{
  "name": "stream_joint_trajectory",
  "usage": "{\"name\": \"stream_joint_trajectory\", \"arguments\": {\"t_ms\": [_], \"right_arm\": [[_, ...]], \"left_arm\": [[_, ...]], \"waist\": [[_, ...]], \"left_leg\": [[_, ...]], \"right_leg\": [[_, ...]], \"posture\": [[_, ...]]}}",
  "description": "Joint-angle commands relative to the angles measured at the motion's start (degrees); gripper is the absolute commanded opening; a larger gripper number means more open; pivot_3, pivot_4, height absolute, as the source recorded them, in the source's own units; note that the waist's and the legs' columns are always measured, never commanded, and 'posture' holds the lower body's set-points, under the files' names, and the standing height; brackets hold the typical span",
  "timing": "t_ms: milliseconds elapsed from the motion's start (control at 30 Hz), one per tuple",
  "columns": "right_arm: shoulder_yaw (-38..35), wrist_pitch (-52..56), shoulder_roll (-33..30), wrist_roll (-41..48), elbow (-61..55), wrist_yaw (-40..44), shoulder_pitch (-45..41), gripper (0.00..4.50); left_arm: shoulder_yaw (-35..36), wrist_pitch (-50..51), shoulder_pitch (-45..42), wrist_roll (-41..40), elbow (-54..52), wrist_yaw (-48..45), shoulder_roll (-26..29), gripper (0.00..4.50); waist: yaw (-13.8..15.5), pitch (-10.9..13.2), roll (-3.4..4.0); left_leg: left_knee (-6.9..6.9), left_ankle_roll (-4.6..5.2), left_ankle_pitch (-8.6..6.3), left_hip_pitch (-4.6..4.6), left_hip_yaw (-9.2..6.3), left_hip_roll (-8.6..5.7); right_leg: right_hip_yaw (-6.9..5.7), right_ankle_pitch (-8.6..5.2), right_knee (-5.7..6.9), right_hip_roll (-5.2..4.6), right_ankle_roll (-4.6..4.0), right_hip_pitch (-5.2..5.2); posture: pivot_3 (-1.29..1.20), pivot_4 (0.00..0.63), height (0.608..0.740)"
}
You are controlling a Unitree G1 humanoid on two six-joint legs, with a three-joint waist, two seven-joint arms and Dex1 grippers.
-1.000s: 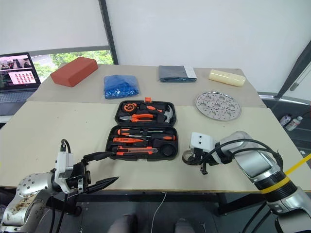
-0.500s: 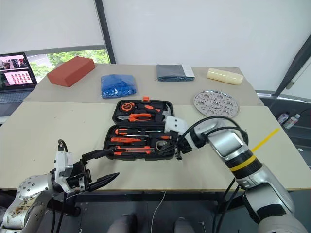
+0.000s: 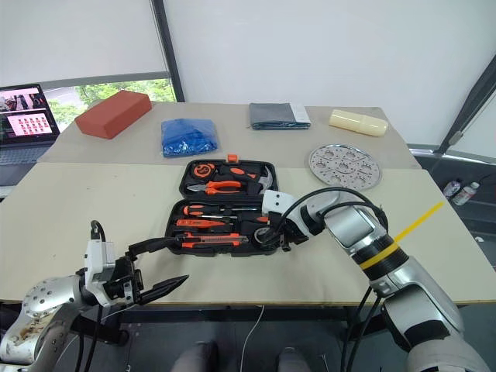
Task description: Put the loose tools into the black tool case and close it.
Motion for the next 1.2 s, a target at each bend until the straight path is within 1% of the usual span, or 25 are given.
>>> {"name": "stream_joint_trajectory", "arguments": {"t_ms": [33, 67, 133, 167, 233, 267, 300, 333, 400, 467, 500, 567, 600, 633, 700, 800, 933, 1000, 1100, 1200], "right_arm": [[-4.6, -1.2, -2.0, 3.3, 0.2, 4.9, -2.7, 2.65], [-6.4, -0.1, -2.4, 5.4, 0.3, 6.6, -3.0, 3.08], [-11.6, 2.2, -2.8, 10.6, 1.9, 9.0, -4.0, 3.72], [-13.2, 2.5, -3.1, 11.4, 3.3, 9.1, -4.3, 3.72], [-14.5, -2.0, -3.8, 9.8, 8.7, 8.0, -4.5, 3.77], [-15.3, -5.0, -3.0, 8.1, 12.9, 4.8, -4.7, 3.53], [-15.9, -8.5, -1.9, 6.3, 17.0, 1.3, -4.9, 3.2], [-16.0, -13.7, -0.8, 3.7, 21.7, -3.2, -5.0, 2.95], [-16.1, -23.6, 1.6, -0.6, 30.3, -10.9, -5.4, 2.27], [-16.4, -31.6, 4.3, -3.5, 37.7, -17.5, -6.2, 1.58], [-16.6, -34.6, 5.7, -4.4, 40.9, -19.8, -6.7, 1.29], [-16.7, -39.7, 7.9, -6.3, 46.6, -23.3, -7.9, 0.53], [-16.7, -42.3, 8.9, -7.3, 49.1, -25.2, -8.5, 0.24], [-16.7, -44.8, 10.0, -8.2, 51.5, -27.0, -9.0, 0.04], [-16.7, -47.2, 12.4, -9.1, 55.4, -28.7, -9.9, 0.04], [-17.1, -49.0, 14.9, -9.4, 58.1, -27.7, -10.6, 0.04], [-18.1, -49.0, 15.8, -6.9, 55.3, -17.5, -8.6, 0.04], [-18.4, -47.6, 15.6, -6.5, 52.2, -15.2, -6.6, 0.04], [-19.3, -43.6, 14.3, -4.5, 42.2, -12.4, -1.1, 0.04], [-20.2, -40.2, 12.7, -4.0, 33.4, -13.3, 3.8, 0.04]], "left_arm": [[3.1, 1.6, -1.6, -2.1, 0.6, 0.9, 1.5, 4.5], [3.4, 2.5, -2.0, -2.3, 0.9, 1.4, 1.6, 4.5], [4.5, 6.0, -3.7, -3.1, 2.0, 4.2, 2.0, 4.5], [4.9, 8.0, -4.8, -3.1, 2.7, 6.0, 2.1, 4.5], [5.1, 10.5, -8.3, -0.3, 6.5, 10.9, 2.4, 3.97], [5.0, 12.1, -10.9, 0.9, 9.2, 13.7, 2.3, 3.73], [4.7, 12.9, -13.5, 2.4, 11.9, 16.1, 2.1, 3.35], [4.2, 14.1, -16.5, 3.8, 14.7, 18.6, 1.8, 3.06], [2.8, 15.2, -22.1, 7.0, 20.3, 23.1, 0.9, 2.26], [0.8, 15.5, -27.2, 10.3, 26.2, 26.4, -0.3, 1.53], [-0.2, 14.8, -29.4, 11.9, 29.3, 27.2, -1.0, 1.22], [-1.6, 13.3, -33.1, 14.5, 35.0, 28.6, -2.1, 0.49], [-2.1, 12.8, -34.8, 15.2, 37.6, 28.7, -2.8, 0.15], [-2.6, 12.4, -36.4, 15.5, 40.2, 28.0, -3.5, 0.01], [-4.6, 12.8, -39.1, 16.3, 44.9, 25.4, -4.9, 0.01], [-6.7, 13.0, -40.9, 16.2, 47.8, 20.0, -6.1, 0.01], [-7.9, 9.9, -40.1, 15.2, 46.5, 13.1, -7.0, 0.01], [-8.7, 9.3, -38.5, 15.5, 43.9, 10.7, -6.6, 0.01], [-9.0, 11.5, -33.9, 14.7, 37.0, 8.6, -5.1, 0.01], [-7.8, 13.7, -29.6, 14.0, 31.3, 9.3, -4.0, 0.01]], "waist": [[0.0, 0.0, -0.01], [0.0, 0.0, 0.01], [0.1, 0.0, 0.0], [0.1, 0.0, 0.01], [0.2, 0.0, 0.0], [0.3, 0.0, -0.01], [0.3, 0.0, -0.02], [0.3, 0.0, -0.05], [0.2, 0.0, -0.08], [0.1, 0.0, -0.07], [0.1, 0.0, -0.11], [-0.1, 0.1, -0.11], [-0.2, 0.1, -0.12], [-0.3, 0.1, -0.12], [-0.5, 0.1, -0.12], [-0.8, 0.1, -0.12], [-0.6, 0.1, -0.09], [-0.6, 0.1, -0.09], [-0.6, 0.1, -0.09], [-0.6, 0.1, -0.09]], "left_leg": [[0.0, 0.0, 0.0, 0.0, 0.0, 0.01], [0.0, 0.0, 0.0, 0.0, 0.0, 0.0], [-0.02, 0.01, 0.0, -0.01, 0.0, -0.01], [-0.02, 0.01, 0.0, -0.01, 0.0, 0.0], [-0.02, 0.01, 0.01, 0.0, -0.03, 0.01], [-0.01, 0.01, 0.01, 0.01, -0.06, 0.01], [-0.01, 0.01, 0.0, 0.05, -0.06, 0.01], [0.0, 0.0, 0.0, 0.17, -0.06, 0.0], [0.0, -0.01, 0.01, 0.24, -0.06, -0.01], [-0.03, -0.06, 0.12, 0.07, -0.05, -0.04], [0.0, -0.09, 0.15, 0.08, -0.06, -0.07], [-0.1, -0.18, 0.23, 0.01, -0.1, -0.06], [-0.14, -0.19, 0.24, 0.0, -0.1, -0.08], [-0.19, -0.19, 0.24, -0.01, -0.09, -0.08], [-0.3, -0.19, 0.24, -0.02, -0.08, -0.09], [-0.38, -0.21, 0.25, -0.02, -0.12, -0.05], [-0.37, -0.23, 0.26, -0.02, -0.14, -0.05], [-0.36, -0.23, 0.26, -0.02, -0.14, -0.05], [-0.4, -0.23, 0.26, -0.02, -0.14, -0.03], [-0.42, -0.25, 0.25, -0.02, -0.14, -0.02]], "right_leg": [[0.0, 0.01, 0.0, 0.0, 0.02, 0.01], [0.0, 0.01, 0.0, 0.01, 0.03, 0.02], [0.0, 0.01, -0.01, 0.0, 0.05, 0.02], [0.0, 0.01, 0.0, 0.01, 0.05, 0.03], [0.0, 0.01, 0.04, 0.03, 0.05, 0.02], [-0.03, 0.01, 0.03, 0.06, 0.05, 0.05], [-0.03, 0.03, 0.02, 0.07, 0.05, 0.04], [-0.03, 0.03, 0.02, 0.07, 0.04, 0.05], [-0.02, 0.05, 0.0, 0.08, 0.03, 0.09], [0.06, 0.2, 0.0, 0.08, 0.15, 0.07], [0.06, 0.22, 0.04, 0.08, 0.19, 0.11], [0.08, 0.27, 0.01, 0.14, 0.26, 0.06], [0.13, 0.3, 0.01, 0.14, 0.31, 0.05], [0.14, 0.34, 0.0, 0.14, 0.34, 0.02], [0.14, 0.35, -0.02, 0.14, 0.35, -0.01], [0.12, 0.35, -0.02, 0.23, 0.34, -0.02], [0.12, 0.35, -0.01, 0.24, 0.34, 0.01], [0.12, 0.34, -0.03, 0.23, 0.35, 0.05], [0.12, 0.34, -0.03, 0.23, 0.35, 0.03], [0.12, 0.34, -0.02, 0.23, 0.34, 0.02]], "posture": [[0.0, 0.15, 0.74], [0.0, 0.15, 0.74], [0.0, 0.15, 0.74], [0.0, 0.15, 0.74], [0.0, 0.15, 0.74], [0.0, 0.15, 0.74], [0.0, 0.15, 0.74], [0.0, 0.15, 0.74], [0.0, 0.15, 0.74], [0.0, 0.15, 0.74], [0.0, 0.15, 0.74], [0.0, 0.15, 0.74], [0.0, 0.15, 0.74], [0.0, 0.15, 0.74], [0.0, 0.15, 0.74], [0.0, 0.15, 0.74], [0.0, 0.15, 0.74], [0.0, 0.15, 0.74], [0.0, 0.15, 0.74], [0.0, 0.15, 0.74]]}}
